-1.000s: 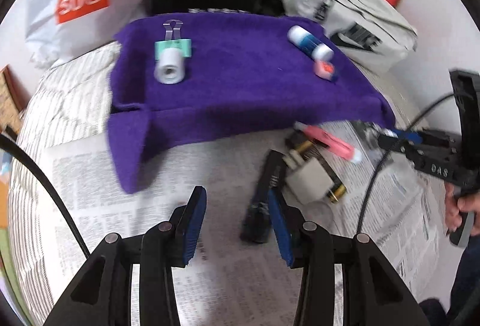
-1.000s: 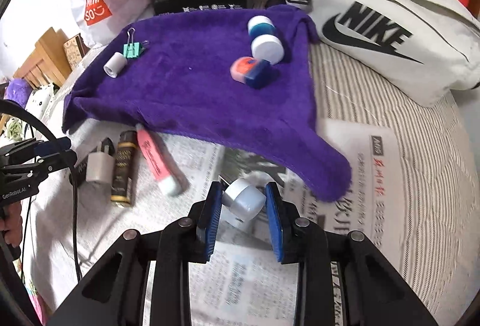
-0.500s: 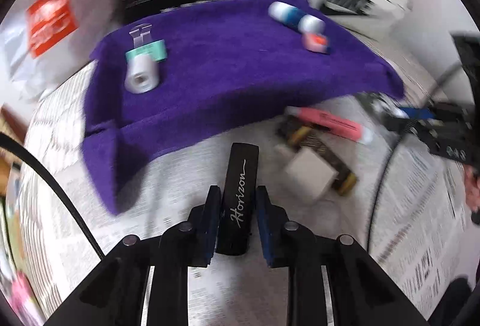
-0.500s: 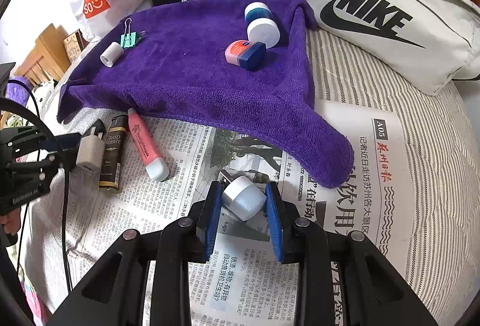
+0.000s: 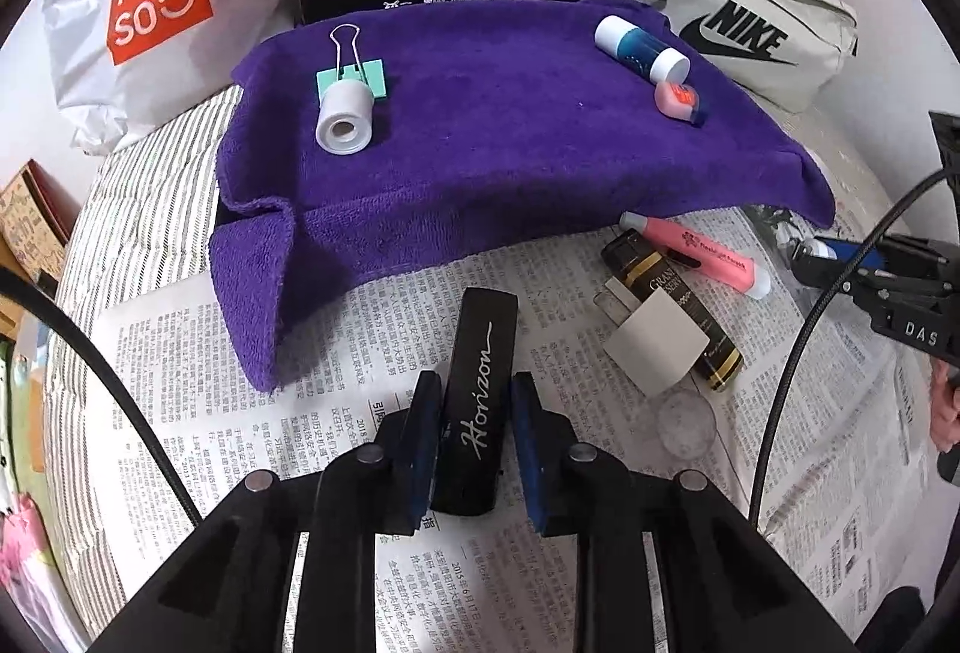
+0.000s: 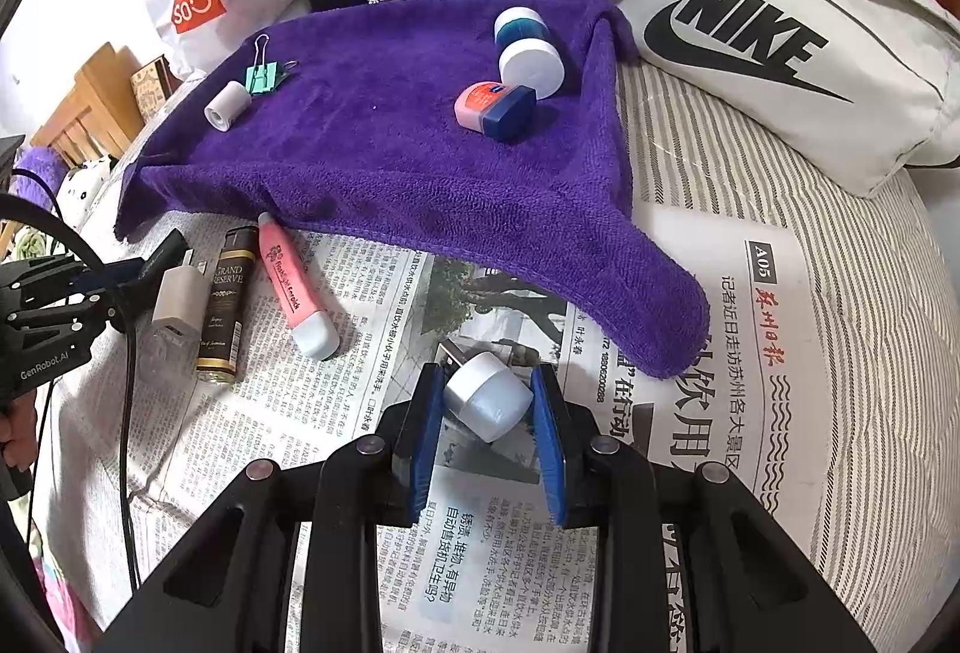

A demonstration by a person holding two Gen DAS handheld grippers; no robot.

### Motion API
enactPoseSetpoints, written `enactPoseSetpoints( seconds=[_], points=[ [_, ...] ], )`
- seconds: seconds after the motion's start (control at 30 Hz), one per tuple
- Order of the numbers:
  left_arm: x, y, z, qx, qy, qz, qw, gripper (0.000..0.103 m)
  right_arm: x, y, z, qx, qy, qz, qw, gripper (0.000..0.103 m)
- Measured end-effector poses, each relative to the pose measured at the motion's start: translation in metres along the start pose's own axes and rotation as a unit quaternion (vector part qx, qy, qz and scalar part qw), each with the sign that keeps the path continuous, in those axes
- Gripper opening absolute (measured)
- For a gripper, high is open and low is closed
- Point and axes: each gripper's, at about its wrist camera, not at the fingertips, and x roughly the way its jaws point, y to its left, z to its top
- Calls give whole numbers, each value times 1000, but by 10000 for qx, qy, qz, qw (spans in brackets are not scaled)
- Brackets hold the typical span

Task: Organize rigid objects
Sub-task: 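Place the Horizon tube on the towel with the left gripper while the right places the bottle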

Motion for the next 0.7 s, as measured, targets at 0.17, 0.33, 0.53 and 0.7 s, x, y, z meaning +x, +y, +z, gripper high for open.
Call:
enactPoseSetpoints(
  seconds=[0.17, 0.33, 0.53, 0.7],
  points=[
    [-3, 7, 0, -282, 26, -237, 9993, 22, -7, 1, 3, -59, -13, 106, 9999, 30],
    [-16, 10, -1, -304, -66, -215, 9993, 22, -21, 6, 11, -159, -160, 202, 9995, 30],
    [-29, 15, 7, -425, -210, -231, 9986, 22, -33, 12, 21, -299, -280, 311, 9987, 30],
    [-37, 16, 17, -448, -304, -274, 9982, 22, -40, 8, 30, -260, -375, 418, 9981, 30]
  ],
)
